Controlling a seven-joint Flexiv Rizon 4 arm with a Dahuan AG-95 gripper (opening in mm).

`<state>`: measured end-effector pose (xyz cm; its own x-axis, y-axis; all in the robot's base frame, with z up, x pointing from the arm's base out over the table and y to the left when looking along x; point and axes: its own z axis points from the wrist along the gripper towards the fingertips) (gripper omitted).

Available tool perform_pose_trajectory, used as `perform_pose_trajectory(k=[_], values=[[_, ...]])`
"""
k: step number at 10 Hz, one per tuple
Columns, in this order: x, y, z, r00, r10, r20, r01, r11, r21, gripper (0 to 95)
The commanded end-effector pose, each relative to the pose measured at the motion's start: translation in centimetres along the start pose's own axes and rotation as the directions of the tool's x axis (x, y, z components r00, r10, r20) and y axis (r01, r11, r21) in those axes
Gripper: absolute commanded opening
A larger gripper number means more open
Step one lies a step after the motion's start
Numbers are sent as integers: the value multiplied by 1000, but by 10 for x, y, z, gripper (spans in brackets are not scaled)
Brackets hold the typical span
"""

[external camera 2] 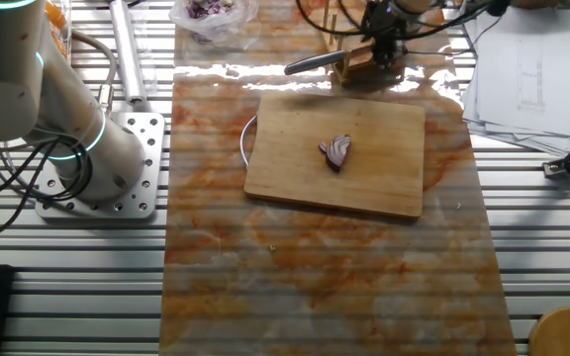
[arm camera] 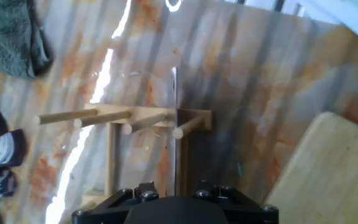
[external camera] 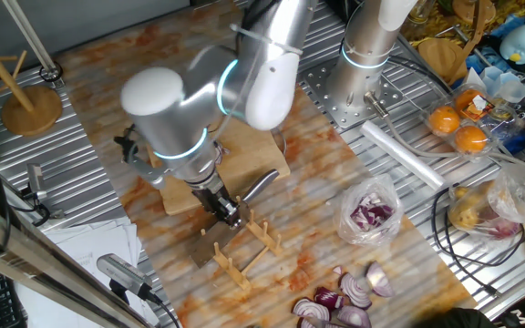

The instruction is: Chop the onions

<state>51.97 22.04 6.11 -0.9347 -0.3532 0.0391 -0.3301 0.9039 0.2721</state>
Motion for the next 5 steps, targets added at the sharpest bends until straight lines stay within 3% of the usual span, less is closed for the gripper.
perform_pose_trajectory(k=[1, 5], values=[[-1, 0, 4, 1000, 0, -3, 0, 1000, 1, 380], [1, 0, 14, 1000, 21, -1, -21, 1000, -1, 380]])
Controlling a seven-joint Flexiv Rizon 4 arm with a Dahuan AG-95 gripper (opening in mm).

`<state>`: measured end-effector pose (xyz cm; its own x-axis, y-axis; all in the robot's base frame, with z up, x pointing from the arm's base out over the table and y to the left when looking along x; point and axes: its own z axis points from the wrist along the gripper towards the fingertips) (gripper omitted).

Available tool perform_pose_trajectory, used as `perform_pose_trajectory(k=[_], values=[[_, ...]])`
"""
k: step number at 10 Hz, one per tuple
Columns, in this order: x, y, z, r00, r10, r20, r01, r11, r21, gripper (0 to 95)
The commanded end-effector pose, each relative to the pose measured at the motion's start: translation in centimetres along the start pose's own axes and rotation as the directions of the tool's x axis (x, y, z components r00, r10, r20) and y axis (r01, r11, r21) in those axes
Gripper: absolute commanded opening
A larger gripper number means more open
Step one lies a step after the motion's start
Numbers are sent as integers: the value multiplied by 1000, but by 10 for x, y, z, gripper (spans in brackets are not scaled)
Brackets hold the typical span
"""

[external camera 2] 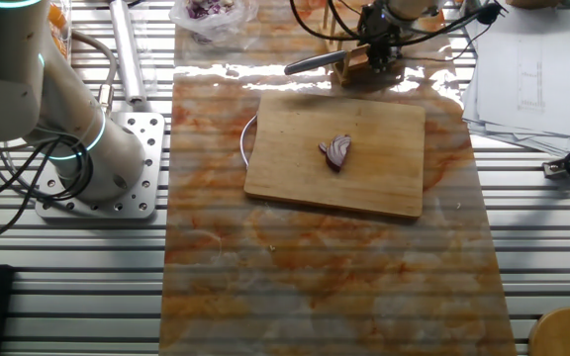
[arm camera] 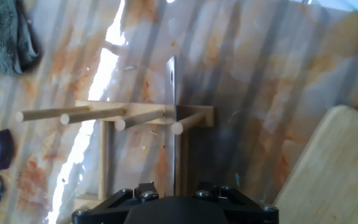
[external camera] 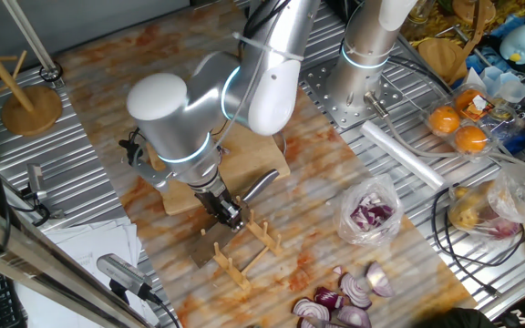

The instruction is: Chop the onions

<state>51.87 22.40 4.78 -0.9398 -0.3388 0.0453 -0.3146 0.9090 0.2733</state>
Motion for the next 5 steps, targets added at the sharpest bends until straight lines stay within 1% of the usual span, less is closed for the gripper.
perform_pose_trajectory(k=[1, 3, 5], values=[[2, 0, 3, 1000, 11, 3, -11, 1000, 0, 380], [3, 0, 7, 1000, 11, 7, -11, 1000, 0, 380], [3, 0, 8, 1000, 9, 9, -9, 1000, -2, 380]])
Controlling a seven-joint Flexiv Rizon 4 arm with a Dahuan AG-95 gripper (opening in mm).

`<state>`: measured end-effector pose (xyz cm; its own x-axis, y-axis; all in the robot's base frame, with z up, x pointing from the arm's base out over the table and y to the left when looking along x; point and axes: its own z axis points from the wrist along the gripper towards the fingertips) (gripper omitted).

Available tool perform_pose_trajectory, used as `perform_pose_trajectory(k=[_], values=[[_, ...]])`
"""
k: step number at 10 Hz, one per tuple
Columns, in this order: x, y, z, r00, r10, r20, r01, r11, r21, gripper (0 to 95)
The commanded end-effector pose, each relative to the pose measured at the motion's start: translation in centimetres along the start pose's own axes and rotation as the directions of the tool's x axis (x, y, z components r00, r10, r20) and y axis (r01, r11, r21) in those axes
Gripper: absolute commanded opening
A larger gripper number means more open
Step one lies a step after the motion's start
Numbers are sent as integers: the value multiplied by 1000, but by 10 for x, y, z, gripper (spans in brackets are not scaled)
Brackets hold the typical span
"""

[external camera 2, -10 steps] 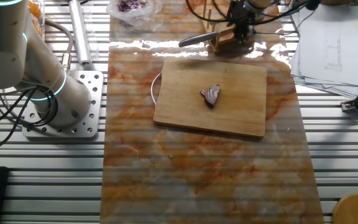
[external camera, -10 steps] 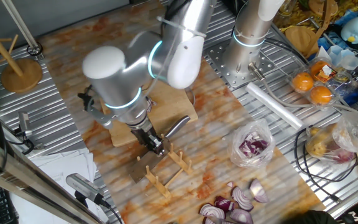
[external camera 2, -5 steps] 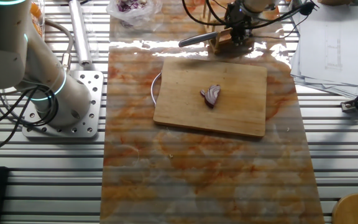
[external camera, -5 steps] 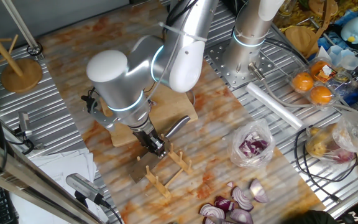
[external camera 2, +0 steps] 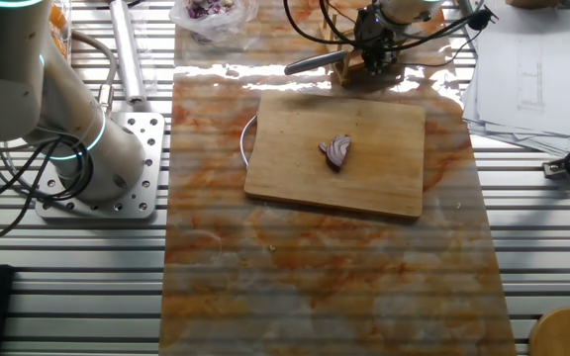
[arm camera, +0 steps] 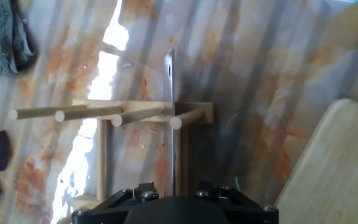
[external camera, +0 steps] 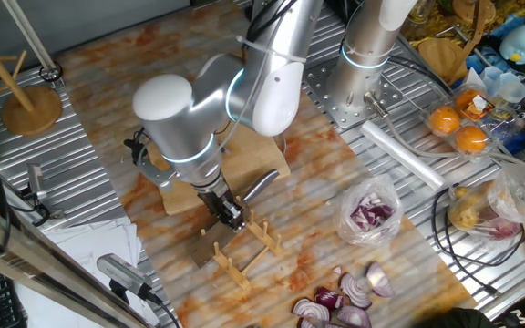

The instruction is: Chop the onions

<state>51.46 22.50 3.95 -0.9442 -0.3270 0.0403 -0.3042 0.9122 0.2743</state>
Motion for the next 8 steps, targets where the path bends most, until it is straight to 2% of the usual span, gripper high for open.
perform_pose_trajectory(k=[1, 2, 3, 7, 8], values=[[0, 1, -1, 1000, -1, 1, 1, 1000, -2, 380], [0, 2, 0, 1000, 3, 2, -3, 1000, -2, 380], [0, 2, 0, 1000, 4, 3, -4, 1000, -2, 190], [-1, 3, 0, 1000, 3, 4, -3, 1000, 0, 190], [-1, 3, 0, 1000, -1, 5, 1, 1000, 1, 0]])
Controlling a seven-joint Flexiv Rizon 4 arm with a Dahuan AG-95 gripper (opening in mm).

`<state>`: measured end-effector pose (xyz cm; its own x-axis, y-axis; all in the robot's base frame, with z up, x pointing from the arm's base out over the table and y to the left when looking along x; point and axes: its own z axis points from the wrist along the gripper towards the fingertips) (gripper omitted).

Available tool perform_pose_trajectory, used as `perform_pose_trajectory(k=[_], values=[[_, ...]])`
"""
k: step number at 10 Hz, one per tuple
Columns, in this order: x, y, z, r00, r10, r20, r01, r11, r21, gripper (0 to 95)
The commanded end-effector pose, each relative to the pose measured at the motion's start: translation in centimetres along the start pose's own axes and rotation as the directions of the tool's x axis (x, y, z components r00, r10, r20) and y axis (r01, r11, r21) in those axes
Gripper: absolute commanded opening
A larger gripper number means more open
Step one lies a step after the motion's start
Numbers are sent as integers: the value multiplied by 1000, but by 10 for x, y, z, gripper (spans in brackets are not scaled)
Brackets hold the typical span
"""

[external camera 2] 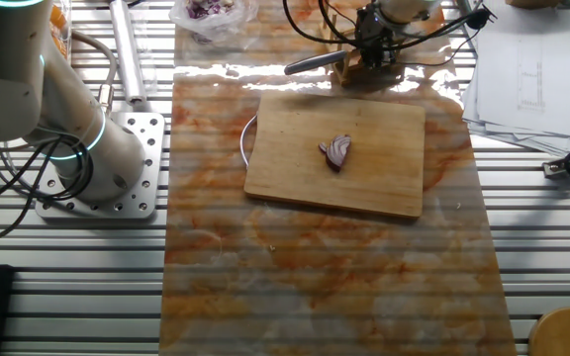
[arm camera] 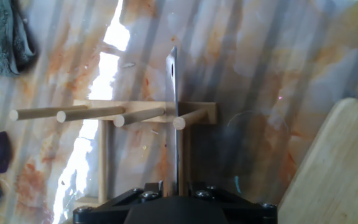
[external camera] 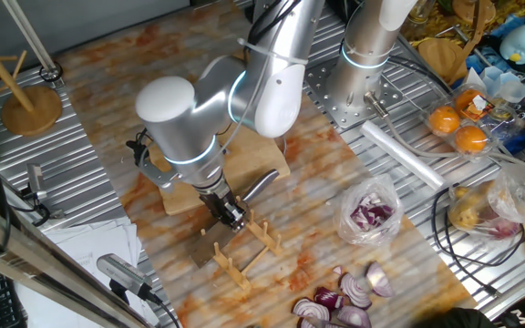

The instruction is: Chop the onions

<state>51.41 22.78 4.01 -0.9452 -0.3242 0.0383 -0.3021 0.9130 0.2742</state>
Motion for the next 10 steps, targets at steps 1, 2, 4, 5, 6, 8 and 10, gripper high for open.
perform_pose_trajectory(k=[1, 2, 4, 5, 6, 8, 10], values=[[0, 0, 0, 1000, -1, 3, 1, 1000, 1, 0], [0, 0, 0, 1000, 2, 3, -2, 1000, -1, 0], [0, 3, 1, 1000, 15, 11, -15, 1000, -20, 0], [0, 3, 1, 1000, 14, 8, -14, 1000, -15, 0], [-1, 3, 0, 1000, 18, 6, -18, 1000, -8, 0], [-3, 3, -13, 999, 36, 6, -36, 999, 4, 0], [-7, 5, -41, 998, 55, 19, -55, 998, 23, 0]])
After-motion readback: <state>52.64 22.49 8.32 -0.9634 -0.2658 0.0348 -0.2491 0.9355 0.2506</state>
